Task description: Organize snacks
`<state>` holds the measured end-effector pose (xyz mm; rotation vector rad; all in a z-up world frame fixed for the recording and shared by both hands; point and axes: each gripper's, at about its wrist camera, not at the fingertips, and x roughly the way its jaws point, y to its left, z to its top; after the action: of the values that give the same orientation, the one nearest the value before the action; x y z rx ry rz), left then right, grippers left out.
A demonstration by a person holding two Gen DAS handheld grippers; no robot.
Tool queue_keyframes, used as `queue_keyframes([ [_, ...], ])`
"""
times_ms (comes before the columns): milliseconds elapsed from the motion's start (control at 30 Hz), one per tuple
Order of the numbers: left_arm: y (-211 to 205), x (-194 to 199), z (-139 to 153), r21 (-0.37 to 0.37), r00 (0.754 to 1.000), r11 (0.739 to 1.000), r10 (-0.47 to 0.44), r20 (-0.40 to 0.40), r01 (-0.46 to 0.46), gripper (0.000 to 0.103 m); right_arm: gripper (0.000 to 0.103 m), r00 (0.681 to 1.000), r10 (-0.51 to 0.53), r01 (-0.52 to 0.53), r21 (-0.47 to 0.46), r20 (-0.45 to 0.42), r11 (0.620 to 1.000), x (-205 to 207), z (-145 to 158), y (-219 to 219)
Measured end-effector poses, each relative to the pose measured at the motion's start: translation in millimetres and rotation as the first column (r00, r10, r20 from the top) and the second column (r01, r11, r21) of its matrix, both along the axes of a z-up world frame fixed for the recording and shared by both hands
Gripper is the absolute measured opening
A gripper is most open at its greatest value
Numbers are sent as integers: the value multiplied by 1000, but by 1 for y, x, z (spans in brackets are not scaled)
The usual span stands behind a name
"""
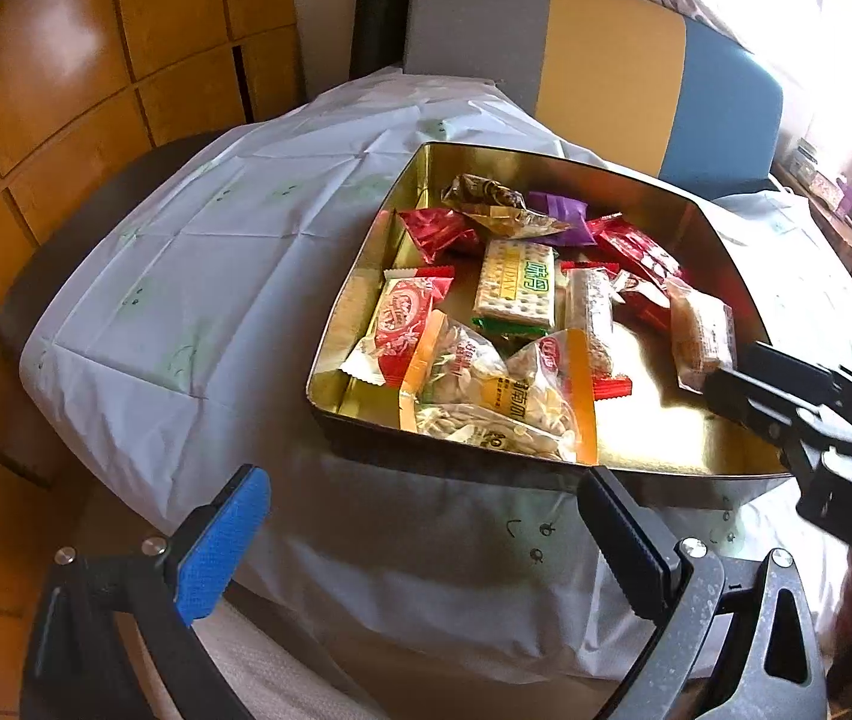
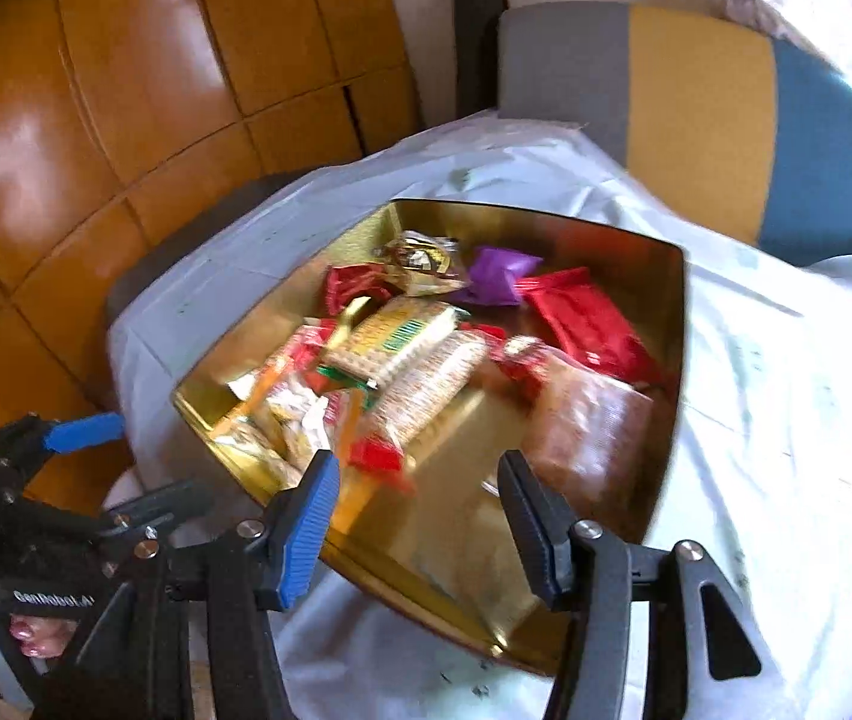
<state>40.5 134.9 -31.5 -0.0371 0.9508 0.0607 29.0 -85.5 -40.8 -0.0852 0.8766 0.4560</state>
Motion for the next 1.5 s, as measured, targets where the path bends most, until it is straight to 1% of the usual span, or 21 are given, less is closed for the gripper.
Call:
queue_keyframes([
  [100, -1, -1, 1, -3, 1000, 1000, -3, 6, 3, 103, 68, 997, -78, 79, -26, 25, 997, -8, 0, -6],
  [167, -3, -3, 3, 0, 1000, 1000, -5, 16, 5, 103, 70, 991, -129, 131, -36, 45, 991, -16, 2, -10],
  [200, -4, -4, 5, 3, 1000, 1000, -8, 25, 8, 103, 73, 987, -151, 153, -38, 56, 988, -18, 3, -12],
  [267, -7, -8, 7, 16, 999, 1000, -19, 45, 18, 103, 76, 977, -191, 195, -43, 95, 980, -27, 8, -13],
  [400, -13, -13, 13, 30, 997, 999, -37, 68, 35, 103, 77, 945, -277, 291, -64, 174, 955, -42, 18, -15],
  [567, -12, -22, 24, 6, 994, 1000, -24, 103, 24, 103, 77, 897, -350, 382, -74, 272, 921, -59, 26, -16],
  [700, -10, -25, 28, -10, 993, 1000, -14, 115, 15, 103, 77, 894, -360, 387, -52, 267, 921, -62, 28, -20],
  [900, -9, -27, 29, 20, 991, 1000, 5, 133, -8, 103, 77, 904, -348, 371, -49, 250, 927, -64, 24, -16],
  [1233, -7, -26, 26, 25, 992, 999, 21, 127, -24, 103, 77, 909, -344, 363, -44, 234, 931, -62, 19, -15],
  [1500, -7, -25, 26, 30, 992, 999, 20, 128, -24, 103, 77, 907, -343, 363, -43, 244, 931, -64, 19, -15],
])
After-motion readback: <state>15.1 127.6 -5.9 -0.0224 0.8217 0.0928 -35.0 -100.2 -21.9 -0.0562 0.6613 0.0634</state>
